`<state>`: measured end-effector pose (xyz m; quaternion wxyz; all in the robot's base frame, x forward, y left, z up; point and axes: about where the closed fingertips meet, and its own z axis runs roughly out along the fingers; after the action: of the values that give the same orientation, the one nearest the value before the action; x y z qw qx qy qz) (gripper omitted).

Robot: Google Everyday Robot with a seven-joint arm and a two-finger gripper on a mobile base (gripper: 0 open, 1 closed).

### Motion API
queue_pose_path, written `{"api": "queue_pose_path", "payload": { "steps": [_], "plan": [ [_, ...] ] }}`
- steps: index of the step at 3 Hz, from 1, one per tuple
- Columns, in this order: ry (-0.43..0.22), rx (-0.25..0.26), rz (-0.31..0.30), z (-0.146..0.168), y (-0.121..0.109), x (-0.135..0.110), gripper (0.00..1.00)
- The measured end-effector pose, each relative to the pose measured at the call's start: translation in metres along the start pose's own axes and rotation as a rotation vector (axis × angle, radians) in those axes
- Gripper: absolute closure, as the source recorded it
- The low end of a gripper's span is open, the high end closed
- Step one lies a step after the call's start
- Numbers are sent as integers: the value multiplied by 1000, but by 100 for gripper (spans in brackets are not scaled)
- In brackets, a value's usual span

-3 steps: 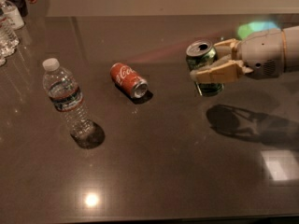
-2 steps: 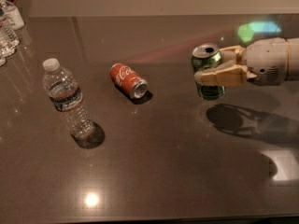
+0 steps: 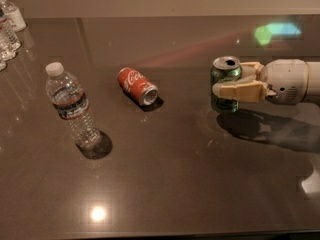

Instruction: Place green can upright

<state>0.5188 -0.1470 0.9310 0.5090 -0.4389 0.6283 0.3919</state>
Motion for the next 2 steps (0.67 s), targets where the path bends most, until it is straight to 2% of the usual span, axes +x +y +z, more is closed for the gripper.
{"api": "queue_pose_path", "payload": {
  "steps": [2],
  "plan": [
    [-69, -12, 16, -1, -7, 18, 100]
  ]
}}
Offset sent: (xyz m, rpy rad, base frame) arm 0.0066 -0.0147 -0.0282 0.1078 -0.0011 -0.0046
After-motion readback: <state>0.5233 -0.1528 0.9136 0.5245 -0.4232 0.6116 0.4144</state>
